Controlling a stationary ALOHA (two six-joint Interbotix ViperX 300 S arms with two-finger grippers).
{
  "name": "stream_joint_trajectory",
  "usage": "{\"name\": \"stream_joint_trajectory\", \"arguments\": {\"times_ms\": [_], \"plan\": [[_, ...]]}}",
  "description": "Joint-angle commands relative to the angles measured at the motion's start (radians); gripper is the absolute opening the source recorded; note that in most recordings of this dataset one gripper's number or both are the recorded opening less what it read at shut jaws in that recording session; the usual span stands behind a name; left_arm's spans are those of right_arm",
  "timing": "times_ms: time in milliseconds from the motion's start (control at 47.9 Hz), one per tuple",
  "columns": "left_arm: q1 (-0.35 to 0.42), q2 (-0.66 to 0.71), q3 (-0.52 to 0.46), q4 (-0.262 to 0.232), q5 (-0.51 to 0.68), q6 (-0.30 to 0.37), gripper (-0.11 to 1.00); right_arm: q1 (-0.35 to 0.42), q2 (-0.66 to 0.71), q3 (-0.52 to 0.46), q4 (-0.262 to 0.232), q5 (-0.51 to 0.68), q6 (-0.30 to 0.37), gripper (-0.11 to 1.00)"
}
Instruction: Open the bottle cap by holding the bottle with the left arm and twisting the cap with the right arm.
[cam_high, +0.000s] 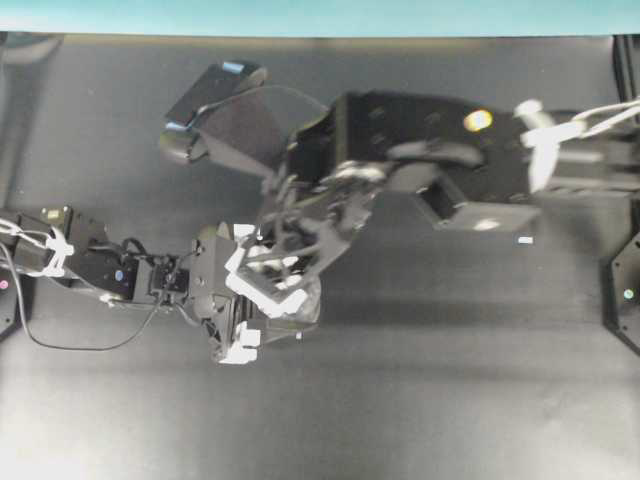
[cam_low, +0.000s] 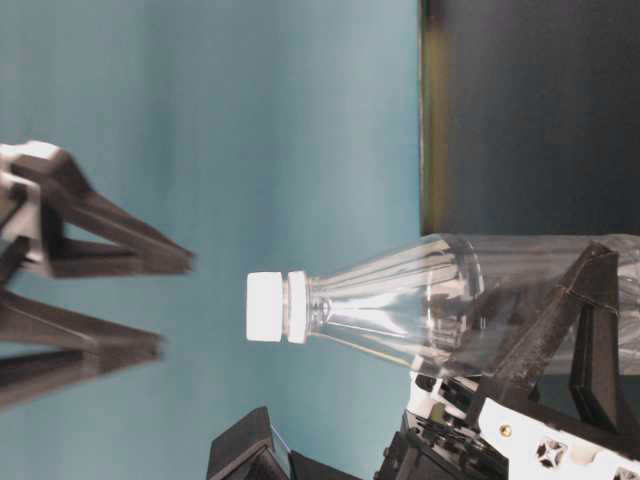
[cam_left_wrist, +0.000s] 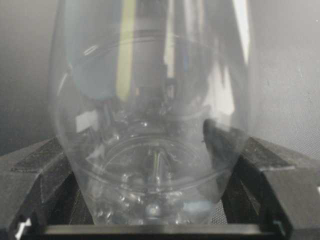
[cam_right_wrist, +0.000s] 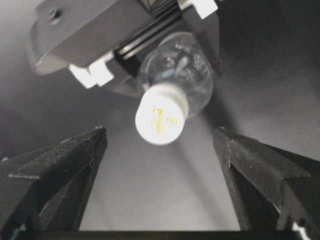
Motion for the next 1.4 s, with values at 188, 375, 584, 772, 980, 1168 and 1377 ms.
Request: {"name": "stream_joint_trajectory", "arguments": {"times_ms": [188, 375, 584, 772, 980, 1168, 1377], "plan": [[-0.006, -0.003, -0.003, 0.003, -0.003, -0.002, 0.81, 0.008, 0.011, 0.049, -0.003, -0.026, 0.014, 0.82], [-0.006, -0.003, -0.005, 0.002, -0.002, -0.002, 0.81, 0.009, 0.002, 0.092, -0.003, -0.069, 0.003, 0.74], [-0.006, -0.003, -0.006, 0.003, -0.003, -0.002, 0.81, 0.011, -0.009, 0.118, 0.0, -0.135, -0.038, 0.4], [-0.006, -0.003, -0.005, 0.002, -0.003, -0.002, 0.81, 0.008, -0.012, 0.118, 0.003, -0.107, -0.094, 0.36], [-0.006, -0.003, -0.006, 0.003, -0.003, -0.002, 0.81, 0.005, -0.008, 0.104, 0.023, -0.066, -0.273, 0.36], [-0.006, -0.003, -0.008, 0.003, 0.002, -0.003, 0.81, 0.017, -0.003, 0.094, 0.052, -0.06, -0.583, 0.36], [-0.009, -0.002, -0.009, 0.003, 0.008, -0.005, 0.81, 0.029, -0.005, 0.1, 0.051, -0.048, -0.861, 0.36]]}}
